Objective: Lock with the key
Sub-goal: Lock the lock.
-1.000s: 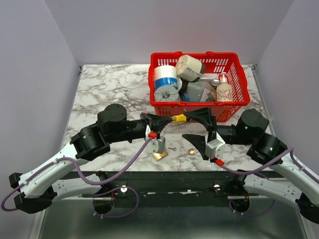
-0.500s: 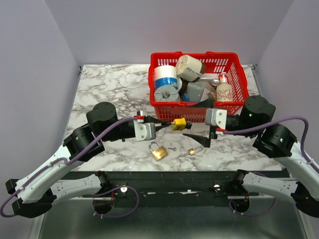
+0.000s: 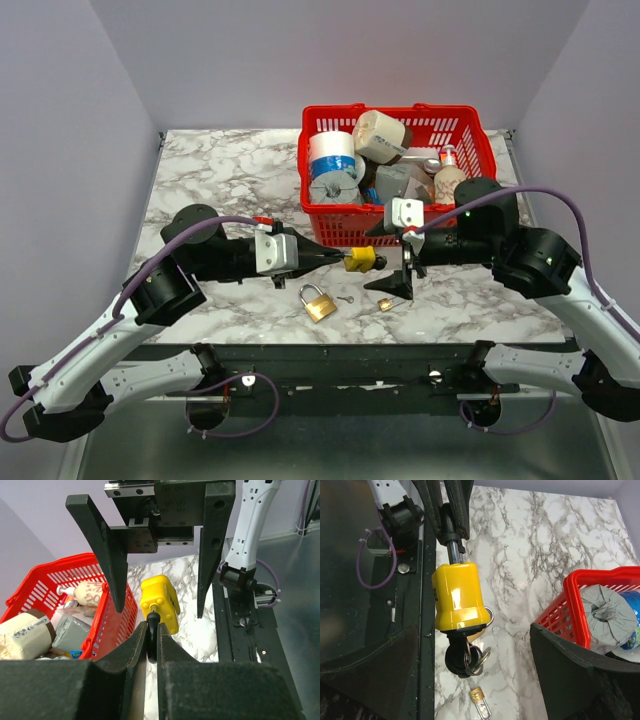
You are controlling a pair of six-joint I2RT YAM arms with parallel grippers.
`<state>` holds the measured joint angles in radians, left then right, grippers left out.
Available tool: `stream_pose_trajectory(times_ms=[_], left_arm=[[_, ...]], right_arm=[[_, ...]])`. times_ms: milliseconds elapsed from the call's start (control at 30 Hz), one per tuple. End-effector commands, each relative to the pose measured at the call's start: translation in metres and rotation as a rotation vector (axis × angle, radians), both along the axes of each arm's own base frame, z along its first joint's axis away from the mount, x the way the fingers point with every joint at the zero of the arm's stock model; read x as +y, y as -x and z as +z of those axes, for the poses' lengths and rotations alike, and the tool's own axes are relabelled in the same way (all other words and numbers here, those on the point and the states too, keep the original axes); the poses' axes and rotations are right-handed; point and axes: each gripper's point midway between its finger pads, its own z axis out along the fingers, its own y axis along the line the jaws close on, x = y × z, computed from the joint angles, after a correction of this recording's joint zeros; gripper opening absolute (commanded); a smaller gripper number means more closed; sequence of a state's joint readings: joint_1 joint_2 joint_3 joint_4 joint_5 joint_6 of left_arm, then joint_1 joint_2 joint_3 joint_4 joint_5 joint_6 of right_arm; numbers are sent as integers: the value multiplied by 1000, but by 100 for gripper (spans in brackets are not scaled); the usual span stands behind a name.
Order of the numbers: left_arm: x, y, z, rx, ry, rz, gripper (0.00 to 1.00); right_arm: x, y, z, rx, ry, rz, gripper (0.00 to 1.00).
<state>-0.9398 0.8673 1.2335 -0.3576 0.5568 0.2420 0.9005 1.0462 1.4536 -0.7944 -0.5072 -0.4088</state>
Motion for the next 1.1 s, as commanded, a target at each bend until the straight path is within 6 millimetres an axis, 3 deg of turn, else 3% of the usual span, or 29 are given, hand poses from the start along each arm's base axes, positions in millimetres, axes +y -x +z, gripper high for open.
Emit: stream_pose_trajectory(times_ms=[0, 400, 500, 533, 700, 733, 933, 1000, 1067], left_arm=[[2, 11, 26, -41, 89, -51, 0], [-3, 20, 29, 3, 110, -108, 0], [-3, 20, 30, 0, 112, -108, 0], [-3, 19, 31, -3, 116, -106, 0], [-4, 18, 27, -4, 106, -104, 0], [-4, 18, 27, -6, 105, -102, 0], [-4, 15, 24, 0, 98, -88, 0], [-4, 15, 24, -6, 99, -86, 0], [-5, 13, 23, 3, 95, -80, 0]], right_arm=[[-1, 11, -4, 53, 19, 31, 98], [13, 13, -3, 84, 9, 86, 90], [14, 13, -1, 82, 3, 97, 82], [15, 15, 0, 85, 0, 108, 73], [18, 17, 2, 88, -5, 129, 65], [18, 17, 2, 87, -5, 133, 60], [19, 17, 3, 78, -6, 137, 58], [19, 16, 3, 70, -4, 142, 44], [19, 18, 3, 72, -2, 151, 24]])
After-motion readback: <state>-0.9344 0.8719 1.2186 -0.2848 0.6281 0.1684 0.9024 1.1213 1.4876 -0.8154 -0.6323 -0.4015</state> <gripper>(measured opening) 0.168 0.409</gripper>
